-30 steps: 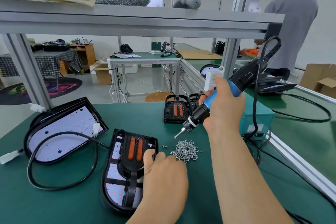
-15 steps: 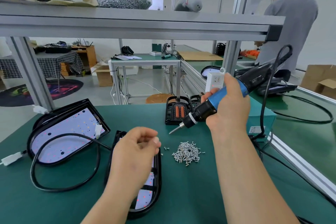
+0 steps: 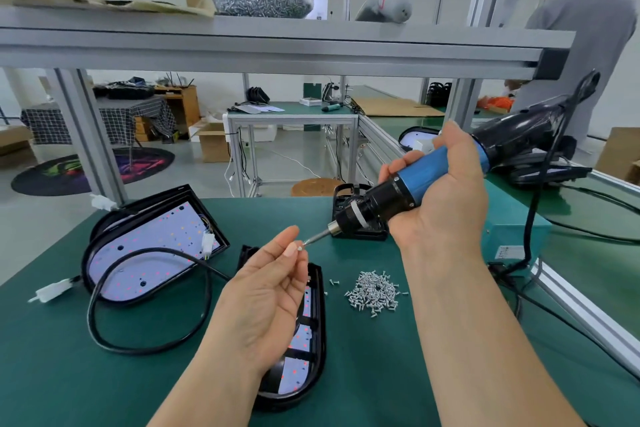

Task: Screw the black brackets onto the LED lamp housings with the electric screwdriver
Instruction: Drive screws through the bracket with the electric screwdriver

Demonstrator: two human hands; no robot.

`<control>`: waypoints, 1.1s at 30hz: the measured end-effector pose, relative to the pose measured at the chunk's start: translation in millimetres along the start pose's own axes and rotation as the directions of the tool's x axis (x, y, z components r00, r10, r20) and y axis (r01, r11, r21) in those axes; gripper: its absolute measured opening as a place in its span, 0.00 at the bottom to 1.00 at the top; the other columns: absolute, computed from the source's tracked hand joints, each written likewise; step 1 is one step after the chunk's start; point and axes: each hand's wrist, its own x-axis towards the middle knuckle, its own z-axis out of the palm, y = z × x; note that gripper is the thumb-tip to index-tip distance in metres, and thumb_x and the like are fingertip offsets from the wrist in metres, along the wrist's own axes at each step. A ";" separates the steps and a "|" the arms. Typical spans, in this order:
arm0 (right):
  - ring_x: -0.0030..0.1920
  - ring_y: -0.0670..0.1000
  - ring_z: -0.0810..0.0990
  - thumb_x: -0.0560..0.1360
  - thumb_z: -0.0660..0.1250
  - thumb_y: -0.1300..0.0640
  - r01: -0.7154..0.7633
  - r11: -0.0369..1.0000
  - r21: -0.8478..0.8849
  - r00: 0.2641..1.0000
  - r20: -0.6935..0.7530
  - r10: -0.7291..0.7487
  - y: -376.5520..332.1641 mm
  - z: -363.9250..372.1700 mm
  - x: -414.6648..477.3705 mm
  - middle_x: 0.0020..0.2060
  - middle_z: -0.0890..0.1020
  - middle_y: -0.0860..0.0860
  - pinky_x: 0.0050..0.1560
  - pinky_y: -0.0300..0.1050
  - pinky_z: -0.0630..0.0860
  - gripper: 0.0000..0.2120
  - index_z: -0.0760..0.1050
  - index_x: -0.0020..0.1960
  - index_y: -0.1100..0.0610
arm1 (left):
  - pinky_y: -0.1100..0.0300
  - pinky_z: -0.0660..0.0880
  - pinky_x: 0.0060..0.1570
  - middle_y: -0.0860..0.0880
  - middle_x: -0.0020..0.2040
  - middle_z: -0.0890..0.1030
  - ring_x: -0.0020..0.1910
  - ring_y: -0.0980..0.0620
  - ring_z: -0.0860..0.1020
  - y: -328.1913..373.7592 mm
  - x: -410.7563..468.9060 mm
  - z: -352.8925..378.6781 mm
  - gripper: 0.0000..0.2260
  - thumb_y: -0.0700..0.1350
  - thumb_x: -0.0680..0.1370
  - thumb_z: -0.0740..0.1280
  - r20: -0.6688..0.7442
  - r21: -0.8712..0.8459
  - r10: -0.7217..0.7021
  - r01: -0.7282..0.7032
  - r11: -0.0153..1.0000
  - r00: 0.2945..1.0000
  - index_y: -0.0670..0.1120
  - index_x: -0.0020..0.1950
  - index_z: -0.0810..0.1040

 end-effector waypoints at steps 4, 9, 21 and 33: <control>0.26 0.50 0.75 0.75 0.72 0.53 0.023 0.999 -0.024 1.000 -0.001 -0.023 2.0 0.7 -1.0 0.28 0.75 0.51 0.38 0.46 0.80 0.13 0.71 0.54 0.55 | 0.68 0.79 0.35 0.48 0.34 0.82 0.31 0.57 0.81 -1.2 -0.4 1.2 0.14 0.34 0.66 0.67 0.000 0.013 0.000 0.000 1.000 1.000 0.37 0.51 0.81; 0.26 0.50 0.75 0.75 0.71 0.53 0.050 0.997 -0.051 0.999 0.011 -0.050 3.7 1.7 -2.9 0.27 0.75 0.51 0.37 0.46 0.80 0.12 0.70 0.51 0.56 | 0.68 0.79 0.34 0.48 0.33 0.82 0.31 0.57 0.81 -1.9 -0.6 0.9 0.08 0.31 0.75 0.64 -0.029 0.019 -0.002 0.003 1.000 1.000 0.37 0.50 0.81; 0.25 0.50 0.74 0.76 0.71 0.55 0.085 0.994 -0.063 0.996 0.036 -0.083 5.4 4.1 -7.5 0.26 0.74 0.51 0.35 0.46 0.78 0.11 0.70 0.51 0.57 | 0.68 0.79 0.35 0.49 0.33 0.83 0.32 0.57 0.82 -2.5 3.5 -2.0 0.07 0.31 0.77 0.64 -0.065 0.028 0.028 -0.026 0.999 0.998 0.38 0.51 0.80; 0.26 0.50 0.74 0.75 0.71 0.54 0.084 0.995 -0.060 0.996 0.041 -0.082 4.7 4.8 -9.0 0.27 0.75 0.51 0.36 0.46 0.78 0.11 0.70 0.51 0.56 | 0.68 0.79 0.33 0.49 0.32 0.82 0.31 0.57 0.81 -1.6 0.9 -0.5 0.06 0.31 0.76 0.65 -0.067 0.050 0.031 -0.028 0.998 0.997 0.36 0.50 0.80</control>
